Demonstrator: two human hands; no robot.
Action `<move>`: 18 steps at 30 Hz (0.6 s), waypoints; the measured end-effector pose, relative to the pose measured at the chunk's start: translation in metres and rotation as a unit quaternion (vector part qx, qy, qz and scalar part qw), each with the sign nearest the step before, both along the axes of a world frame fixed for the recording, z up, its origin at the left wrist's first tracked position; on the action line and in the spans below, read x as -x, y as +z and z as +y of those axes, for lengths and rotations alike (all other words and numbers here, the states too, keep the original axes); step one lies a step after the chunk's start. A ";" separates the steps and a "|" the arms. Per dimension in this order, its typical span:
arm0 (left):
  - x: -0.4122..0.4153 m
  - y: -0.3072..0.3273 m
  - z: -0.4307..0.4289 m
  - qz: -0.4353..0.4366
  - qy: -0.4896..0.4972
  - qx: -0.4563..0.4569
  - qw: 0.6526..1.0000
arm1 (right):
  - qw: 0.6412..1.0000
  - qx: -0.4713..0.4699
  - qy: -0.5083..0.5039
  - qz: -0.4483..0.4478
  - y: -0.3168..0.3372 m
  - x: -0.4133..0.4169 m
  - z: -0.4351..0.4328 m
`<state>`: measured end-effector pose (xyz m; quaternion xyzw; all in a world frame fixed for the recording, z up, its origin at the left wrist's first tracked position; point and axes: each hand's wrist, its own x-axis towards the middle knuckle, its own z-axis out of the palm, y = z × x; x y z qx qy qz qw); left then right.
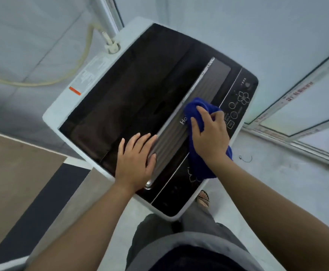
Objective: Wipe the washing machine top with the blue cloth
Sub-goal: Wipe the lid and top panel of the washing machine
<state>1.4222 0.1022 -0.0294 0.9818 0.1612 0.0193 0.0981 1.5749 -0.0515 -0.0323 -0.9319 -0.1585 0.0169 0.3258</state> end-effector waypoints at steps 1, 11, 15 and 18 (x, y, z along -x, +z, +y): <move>0.001 0.000 0.000 -0.005 -0.005 0.000 1.000 | 1.000 0.000 -0.011 0.001 -0.001 0.003 -0.002; 0.003 0.000 0.013 -0.021 -0.089 0.054 0.994 | 0.971 0.010 -0.237 0.040 -0.005 0.074 0.009; 0.011 -0.005 0.021 -0.005 -0.250 0.004 0.968 | 0.946 0.000 -0.319 0.064 -0.004 0.138 0.025; 0.013 -0.007 0.026 -0.012 -0.290 0.004 0.957 | 0.930 0.000 -0.357 0.087 -0.002 0.190 0.038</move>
